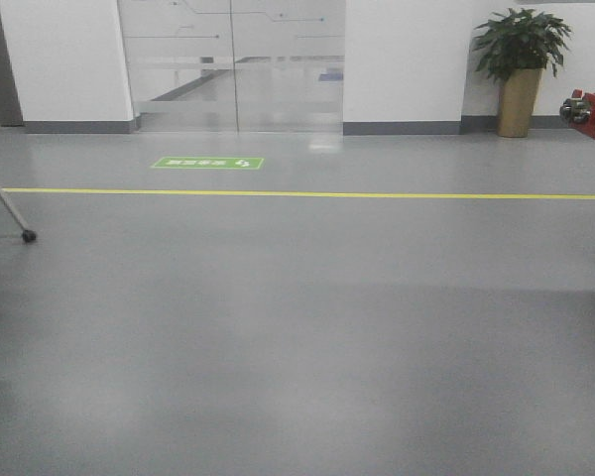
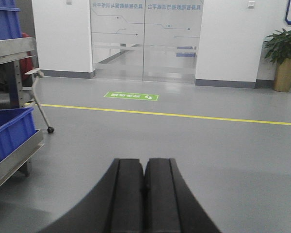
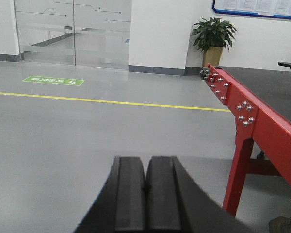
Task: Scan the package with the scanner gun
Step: 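Drive the base forward and turn toward the conveyor table, then position the base facing the box and scanner gun on the belt, then grasp the tan box with the left gripper and lift it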
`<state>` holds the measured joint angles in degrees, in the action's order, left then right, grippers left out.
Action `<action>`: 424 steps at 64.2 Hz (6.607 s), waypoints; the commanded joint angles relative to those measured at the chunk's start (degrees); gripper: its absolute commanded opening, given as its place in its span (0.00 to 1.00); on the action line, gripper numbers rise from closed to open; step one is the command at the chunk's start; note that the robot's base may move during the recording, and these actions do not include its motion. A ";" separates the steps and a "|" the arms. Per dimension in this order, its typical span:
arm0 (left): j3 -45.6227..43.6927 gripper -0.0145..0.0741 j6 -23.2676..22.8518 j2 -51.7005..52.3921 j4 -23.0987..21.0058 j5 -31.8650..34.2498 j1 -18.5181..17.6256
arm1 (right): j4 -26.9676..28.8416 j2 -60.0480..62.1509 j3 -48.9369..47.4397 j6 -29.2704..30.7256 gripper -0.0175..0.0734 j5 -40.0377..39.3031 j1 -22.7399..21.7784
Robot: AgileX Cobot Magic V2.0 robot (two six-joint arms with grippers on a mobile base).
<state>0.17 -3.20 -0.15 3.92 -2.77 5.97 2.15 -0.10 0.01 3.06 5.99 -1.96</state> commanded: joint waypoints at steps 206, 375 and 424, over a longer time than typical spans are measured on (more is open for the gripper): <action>-0.17 0.04 -0.29 0.15 -0.31 0.74 -0.02 | -0.25 0.10 -0.01 0.14 0.01 -1.29 -0.29; -51.13 0.51 -0.29 -23.48 0.94 -27.75 -0.02 | 2.05 -19.02 -32.82 0.14 0.32 -2.99 0.43; -92.81 0.84 9.69 -76.81 1.17 -67.19 1.24 | 2.65 -34.70 -35.32 0.14 0.81 -5.00 6.21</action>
<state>-89.78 4.55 -73.22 6.09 -69.71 5.23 4.59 -34.56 -34.80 3.07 2.36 3.31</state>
